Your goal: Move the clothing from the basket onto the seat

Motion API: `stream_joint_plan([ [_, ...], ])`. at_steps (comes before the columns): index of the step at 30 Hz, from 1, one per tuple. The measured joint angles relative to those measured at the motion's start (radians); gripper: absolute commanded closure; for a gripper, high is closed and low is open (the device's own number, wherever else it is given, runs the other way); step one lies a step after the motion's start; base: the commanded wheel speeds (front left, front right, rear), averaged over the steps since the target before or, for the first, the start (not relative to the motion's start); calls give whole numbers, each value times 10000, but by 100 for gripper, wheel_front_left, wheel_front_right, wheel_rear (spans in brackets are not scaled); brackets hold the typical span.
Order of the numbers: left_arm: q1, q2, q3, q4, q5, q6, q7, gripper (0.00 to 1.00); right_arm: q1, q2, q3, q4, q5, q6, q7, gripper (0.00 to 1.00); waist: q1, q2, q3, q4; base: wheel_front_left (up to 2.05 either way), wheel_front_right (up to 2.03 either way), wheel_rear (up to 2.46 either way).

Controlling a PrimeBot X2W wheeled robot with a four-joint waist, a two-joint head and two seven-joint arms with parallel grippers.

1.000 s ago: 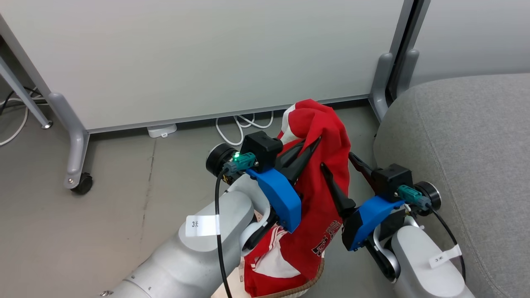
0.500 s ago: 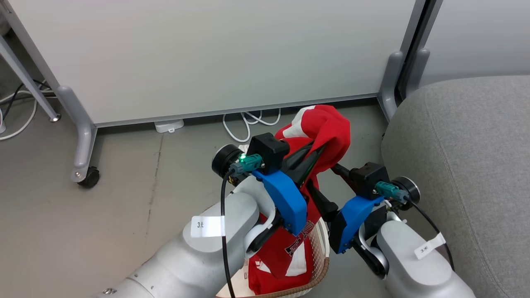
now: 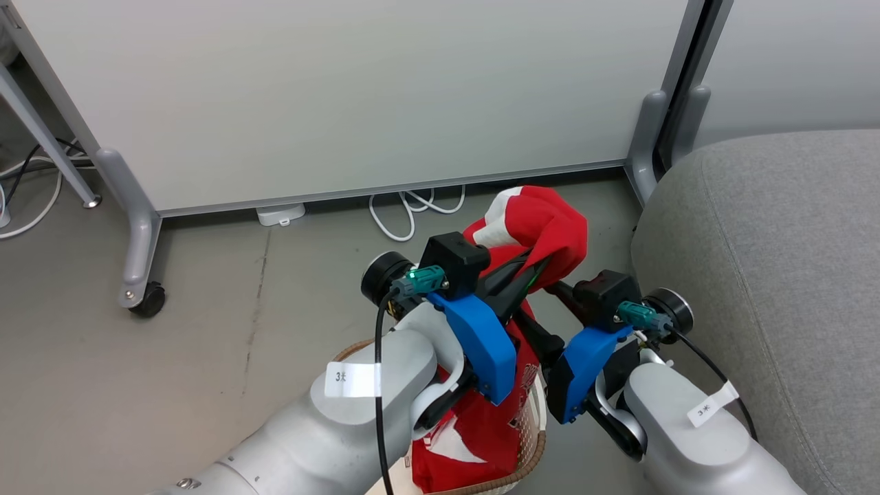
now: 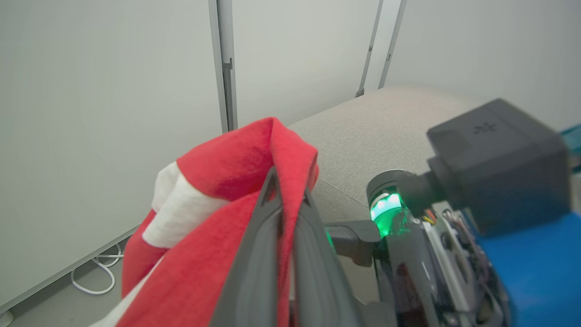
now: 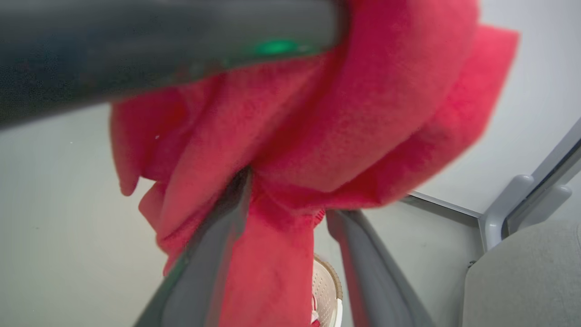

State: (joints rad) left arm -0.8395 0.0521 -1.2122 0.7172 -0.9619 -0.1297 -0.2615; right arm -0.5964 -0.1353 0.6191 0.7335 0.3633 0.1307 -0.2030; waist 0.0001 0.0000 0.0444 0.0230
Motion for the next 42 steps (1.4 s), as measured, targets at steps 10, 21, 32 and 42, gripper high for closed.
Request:
stream_joint_plan([
  [10,-42,153,-25,-75,-167,0,0,100,-146,-142,481,173,441,0,-288,100,0,0,-84,-26,0,0,0],
  [21,-41,184,102,-13,-75,0,0,100,-178,-117,464,416,520,0,-464,100,-1,0,-89,-109,0,0,0],
  [32,98,242,782,17,374,0,0,0,-202,-35,115,502,502,0,-556,100,-1,0,-47,-98,0,0,0],
  [42,1796,869,2477,-920,1802,19,-2,0,-174,-63,-514,217,247,0,-583,100,-1,0,37,-121,0,0,0],
])
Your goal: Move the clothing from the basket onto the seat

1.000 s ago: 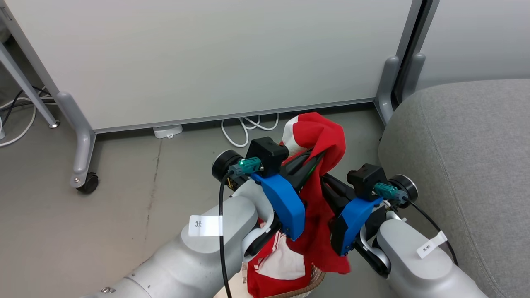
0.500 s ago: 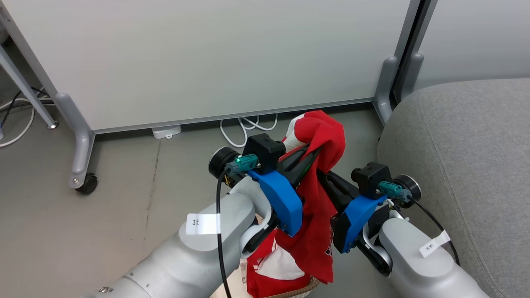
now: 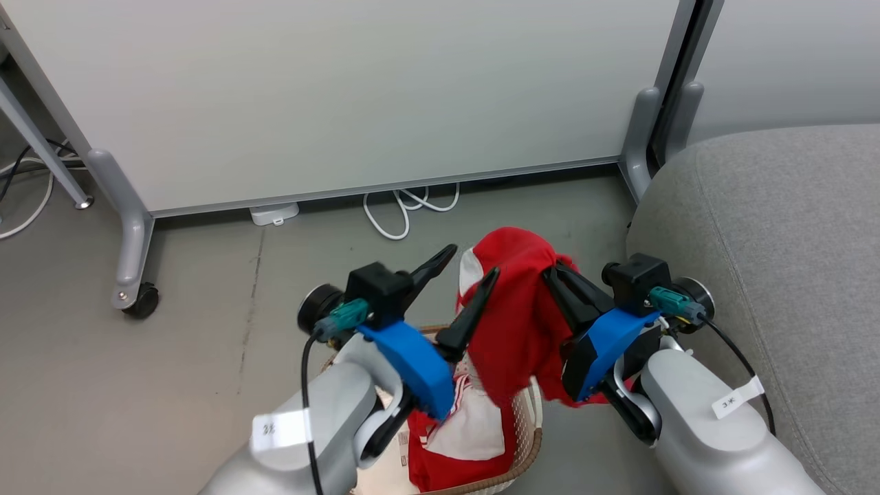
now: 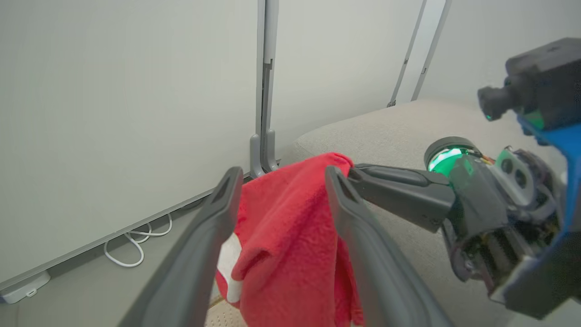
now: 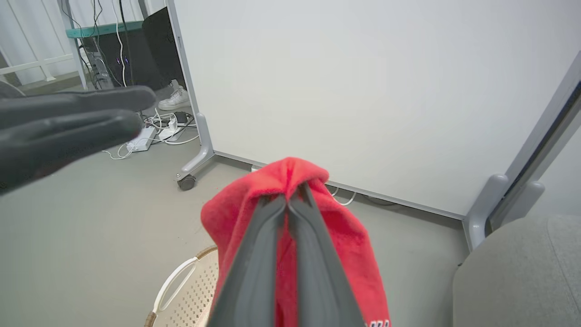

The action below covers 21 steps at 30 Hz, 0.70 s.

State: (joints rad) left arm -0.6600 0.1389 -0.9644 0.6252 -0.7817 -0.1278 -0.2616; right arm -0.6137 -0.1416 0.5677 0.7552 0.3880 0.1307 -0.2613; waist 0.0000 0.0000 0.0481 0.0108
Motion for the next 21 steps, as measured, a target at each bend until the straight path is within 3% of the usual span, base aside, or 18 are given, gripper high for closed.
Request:
stream_joint_plan([
  [9,2023,545,2197,-1521,1645,127,0,0,258,-6,-606,-470,-326,-2,-2,100,0,0,41,-27,0,0,0],
  [21,3880,531,4399,-2621,3315,36,0,0,582,-13,-989,-805,-533,0,-4,100,0,0,-24,-200,0,0,0],
])
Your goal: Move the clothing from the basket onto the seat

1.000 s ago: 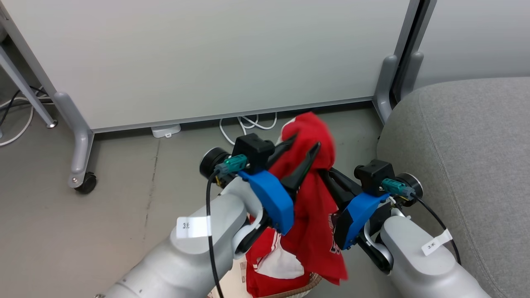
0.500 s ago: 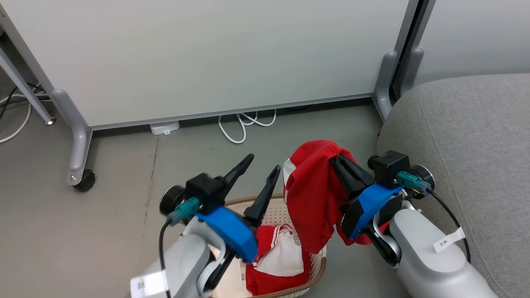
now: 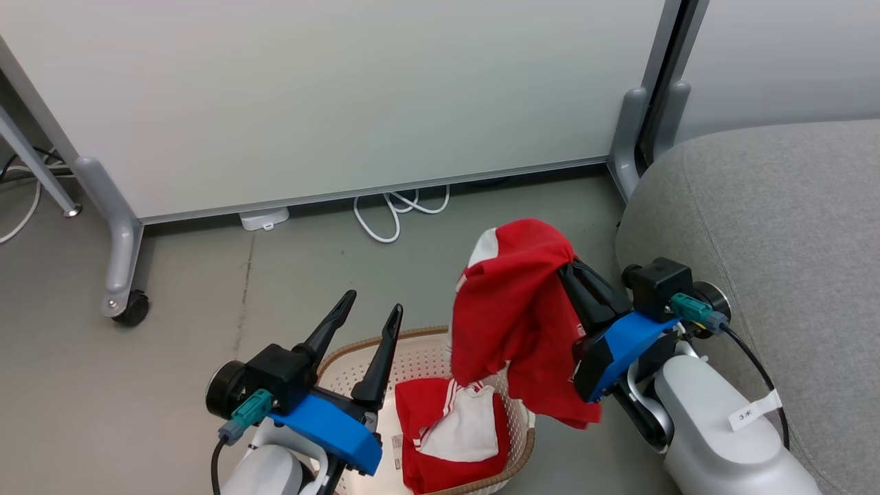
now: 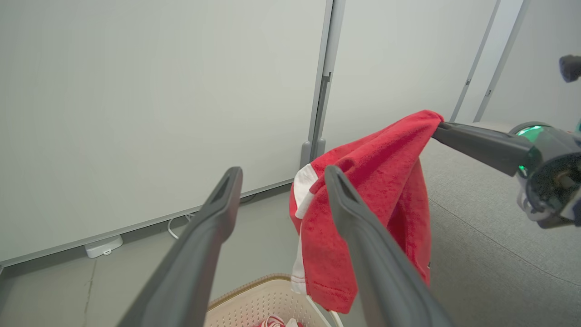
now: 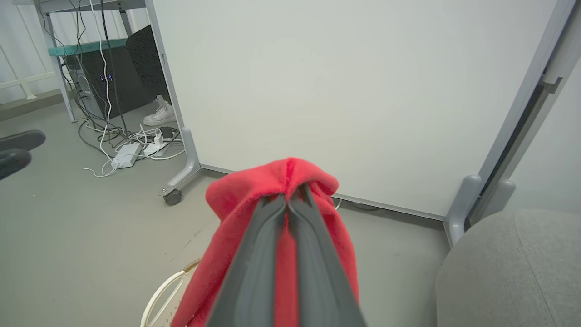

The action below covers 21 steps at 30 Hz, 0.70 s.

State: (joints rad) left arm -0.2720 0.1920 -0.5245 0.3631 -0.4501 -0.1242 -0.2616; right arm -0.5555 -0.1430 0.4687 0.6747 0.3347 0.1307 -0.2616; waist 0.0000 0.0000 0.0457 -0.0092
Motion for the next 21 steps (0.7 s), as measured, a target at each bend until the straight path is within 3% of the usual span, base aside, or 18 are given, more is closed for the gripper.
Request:
stream_joint_plan([
  [11,308,-105,303,-142,397,-52,0,0,129,-6,-186,-117,-88,0,0,100,0,0,65,-249,0,0,0],
  [21,352,-19,245,-278,382,-54,0,0,170,107,-255,-318,-224,0,-4,100,0,0,147,-1182,0,0,0],
])
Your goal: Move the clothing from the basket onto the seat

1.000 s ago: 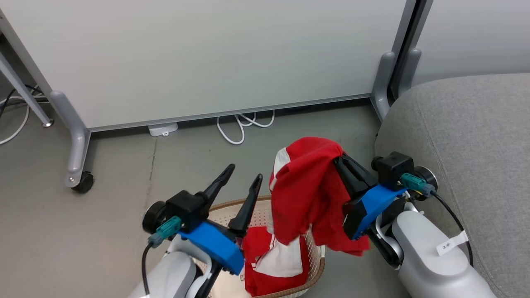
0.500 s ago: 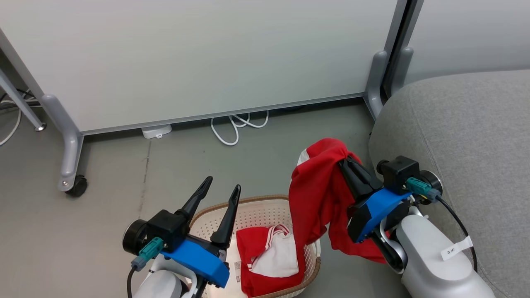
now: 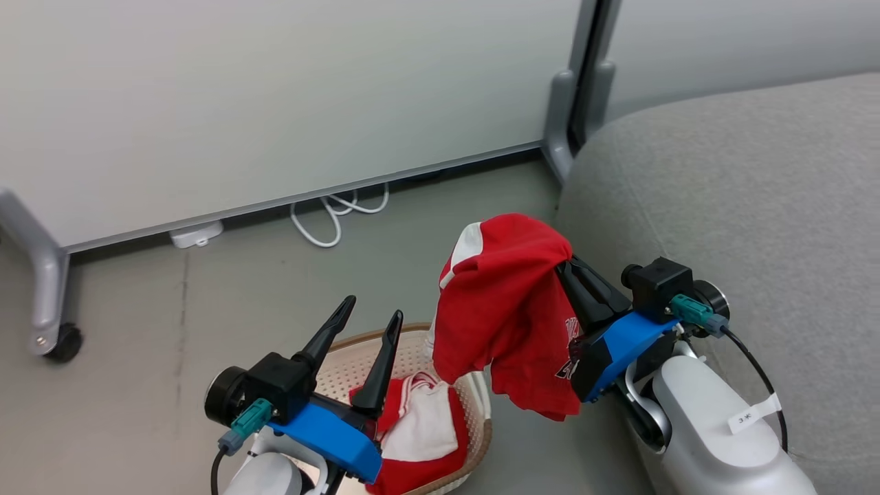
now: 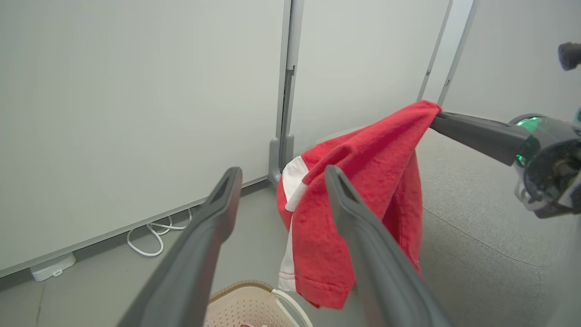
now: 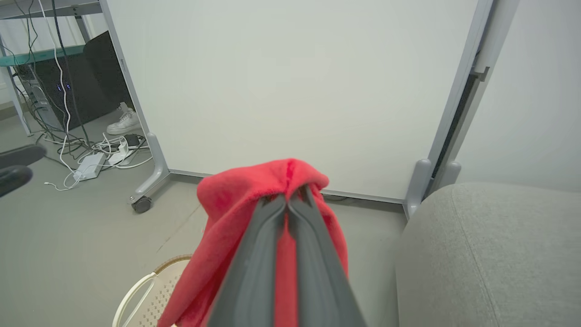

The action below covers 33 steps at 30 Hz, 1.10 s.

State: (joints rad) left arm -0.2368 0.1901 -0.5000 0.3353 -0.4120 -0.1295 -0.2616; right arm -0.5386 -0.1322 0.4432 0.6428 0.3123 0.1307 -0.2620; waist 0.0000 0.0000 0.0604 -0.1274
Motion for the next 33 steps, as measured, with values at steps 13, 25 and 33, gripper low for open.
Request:
stream_joint_plan([
  [13,11,67,-92,-88,-21,0,0,0,129,-6,-2,-163,-23,-2,4,100,0,0,185,-1921,0,0,0],
  [25,-105,222,-276,-119,-21,0,0,0,459,54,-240,-349,-21,0,2,100,0,0,438,-3467,0,0,0],
  [33,-106,232,-303,-140,-21,0,0,0,619,128,-466,-414,-105,0,2,100,0,0,480,-3717,0,0,0],
])
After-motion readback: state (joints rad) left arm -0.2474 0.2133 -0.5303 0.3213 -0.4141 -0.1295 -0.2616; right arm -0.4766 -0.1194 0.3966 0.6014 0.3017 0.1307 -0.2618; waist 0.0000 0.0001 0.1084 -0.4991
